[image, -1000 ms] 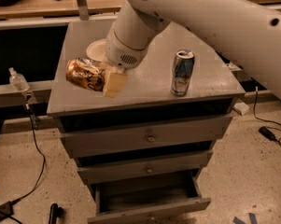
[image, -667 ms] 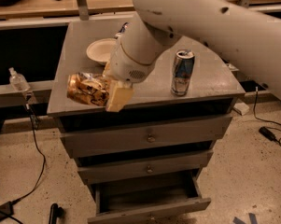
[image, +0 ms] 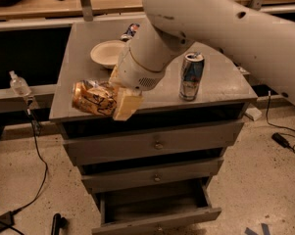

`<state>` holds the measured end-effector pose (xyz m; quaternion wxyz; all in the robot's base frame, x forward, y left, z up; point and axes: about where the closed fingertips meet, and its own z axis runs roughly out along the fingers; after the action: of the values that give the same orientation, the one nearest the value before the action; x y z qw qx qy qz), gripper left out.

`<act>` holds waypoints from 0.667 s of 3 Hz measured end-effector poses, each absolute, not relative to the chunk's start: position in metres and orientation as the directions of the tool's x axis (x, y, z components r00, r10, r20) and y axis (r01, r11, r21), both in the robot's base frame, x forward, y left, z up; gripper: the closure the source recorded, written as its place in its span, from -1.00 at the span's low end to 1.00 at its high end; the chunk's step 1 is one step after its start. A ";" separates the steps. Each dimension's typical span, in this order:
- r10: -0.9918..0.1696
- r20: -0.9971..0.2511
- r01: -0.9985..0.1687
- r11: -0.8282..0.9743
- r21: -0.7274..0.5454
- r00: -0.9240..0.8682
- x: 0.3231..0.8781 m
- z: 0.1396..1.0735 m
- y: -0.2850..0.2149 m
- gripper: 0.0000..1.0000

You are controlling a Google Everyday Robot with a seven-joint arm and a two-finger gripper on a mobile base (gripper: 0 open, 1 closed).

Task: Place orange can into bottom drawer

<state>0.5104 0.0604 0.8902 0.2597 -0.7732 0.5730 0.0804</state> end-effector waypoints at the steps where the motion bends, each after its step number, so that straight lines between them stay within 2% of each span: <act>1: -0.819 -0.483 -0.947 -0.222 -0.231 0.309 0.490 0.851 0.059 1.00; 2: -0.796 -0.545 -0.965 -0.211 -0.156 0.263 0.462 0.809 0.054 1.00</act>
Offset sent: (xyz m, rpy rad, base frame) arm -0.0809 -0.0148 -0.1329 0.1426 0.2941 0.0171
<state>0.4619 0.0544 0.8094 0.2383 -0.7579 0.5809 0.1768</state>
